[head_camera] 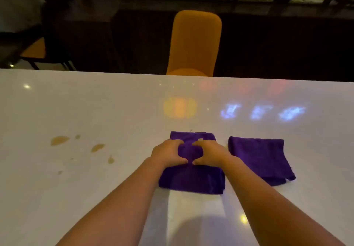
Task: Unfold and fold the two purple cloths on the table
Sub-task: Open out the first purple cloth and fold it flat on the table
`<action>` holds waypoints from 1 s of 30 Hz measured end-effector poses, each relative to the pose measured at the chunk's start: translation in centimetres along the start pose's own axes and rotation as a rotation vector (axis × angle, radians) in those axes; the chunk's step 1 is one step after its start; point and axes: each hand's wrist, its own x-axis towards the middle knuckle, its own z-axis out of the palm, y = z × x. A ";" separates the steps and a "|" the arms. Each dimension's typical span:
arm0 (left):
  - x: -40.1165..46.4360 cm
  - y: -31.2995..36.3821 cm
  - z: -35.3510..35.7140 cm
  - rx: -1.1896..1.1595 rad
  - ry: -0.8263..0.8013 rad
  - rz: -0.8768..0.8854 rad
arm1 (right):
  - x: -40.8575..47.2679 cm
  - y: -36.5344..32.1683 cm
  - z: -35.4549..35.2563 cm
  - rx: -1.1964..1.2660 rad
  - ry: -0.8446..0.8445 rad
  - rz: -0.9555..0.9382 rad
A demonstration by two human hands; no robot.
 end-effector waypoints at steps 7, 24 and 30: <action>0.4 -0.6 2.9 0.028 0.133 0.014 | 0.4 0.7 2.5 -0.009 0.092 0.021; -2.0 2.3 -6.4 -0.338 0.338 -0.038 | -1.8 -3.3 -6.4 0.184 0.352 -0.064; -5.2 2.9 -10.9 -0.349 0.473 -0.030 | -2.0 -7.6 -10.0 0.114 0.408 -0.165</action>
